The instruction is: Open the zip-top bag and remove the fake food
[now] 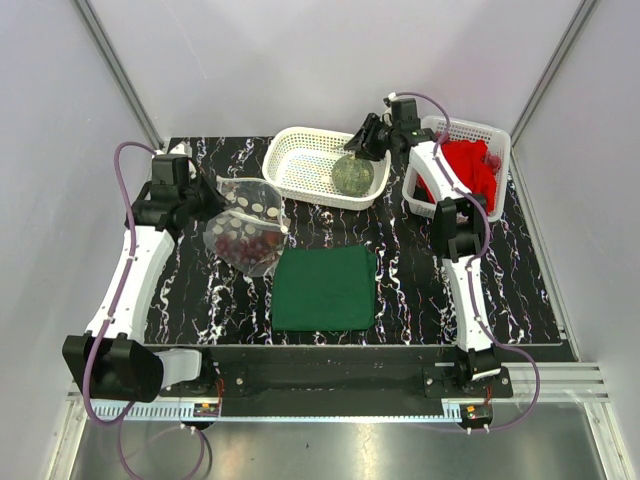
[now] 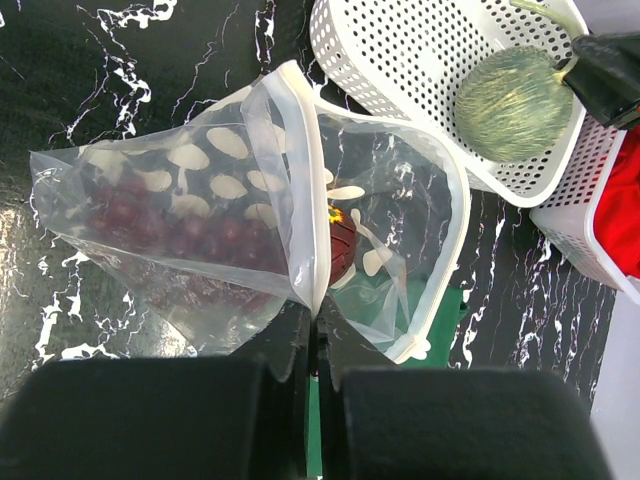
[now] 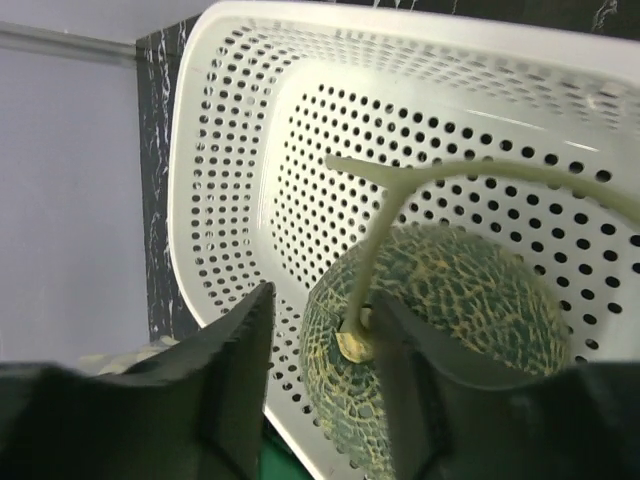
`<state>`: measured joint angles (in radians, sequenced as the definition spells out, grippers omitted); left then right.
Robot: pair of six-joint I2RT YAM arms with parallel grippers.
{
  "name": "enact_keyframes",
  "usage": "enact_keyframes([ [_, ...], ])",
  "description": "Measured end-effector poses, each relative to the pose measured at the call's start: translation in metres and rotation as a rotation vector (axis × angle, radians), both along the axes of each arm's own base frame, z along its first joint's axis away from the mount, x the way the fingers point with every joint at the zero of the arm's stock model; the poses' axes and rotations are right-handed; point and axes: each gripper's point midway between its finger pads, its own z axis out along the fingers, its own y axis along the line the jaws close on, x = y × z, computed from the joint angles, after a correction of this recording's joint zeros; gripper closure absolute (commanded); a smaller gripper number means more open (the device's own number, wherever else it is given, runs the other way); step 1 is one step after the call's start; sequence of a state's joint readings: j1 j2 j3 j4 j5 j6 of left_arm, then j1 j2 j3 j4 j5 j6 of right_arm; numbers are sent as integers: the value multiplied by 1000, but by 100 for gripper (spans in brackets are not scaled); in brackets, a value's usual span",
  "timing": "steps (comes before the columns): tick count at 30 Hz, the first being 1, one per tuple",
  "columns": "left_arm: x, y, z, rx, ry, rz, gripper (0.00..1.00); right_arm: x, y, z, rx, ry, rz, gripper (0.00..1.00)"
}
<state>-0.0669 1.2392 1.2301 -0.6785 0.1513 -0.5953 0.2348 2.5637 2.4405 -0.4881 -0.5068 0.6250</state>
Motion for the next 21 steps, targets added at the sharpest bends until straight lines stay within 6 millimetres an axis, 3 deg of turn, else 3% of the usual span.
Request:
enact_keyframes([
  [2,0,0,0,2,-2,-6,100,1,-5,3,-30,-6,-14,21],
  [5,-1,-2,0,8,-4,-24,100,-5,-19,-3,-118,32,-46,15],
  [8,-3,-4,1,10,-11,-46,100,-17,-38,3,-226,79,-85,13],
  [10,-5,-6,1,7,-17,-56,100,-25,-49,16,-281,85,-107,12],
  [15,-6,-11,4,-5,-35,-85,100,-67,-71,54,-387,123,-115,16],
  [18,-4,-21,7,-18,-58,-117,100,-92,-62,89,-411,77,-71,23],
  [21,-4,-29,11,-34,-75,-146,100,-123,-21,118,-413,8,29,34],
])
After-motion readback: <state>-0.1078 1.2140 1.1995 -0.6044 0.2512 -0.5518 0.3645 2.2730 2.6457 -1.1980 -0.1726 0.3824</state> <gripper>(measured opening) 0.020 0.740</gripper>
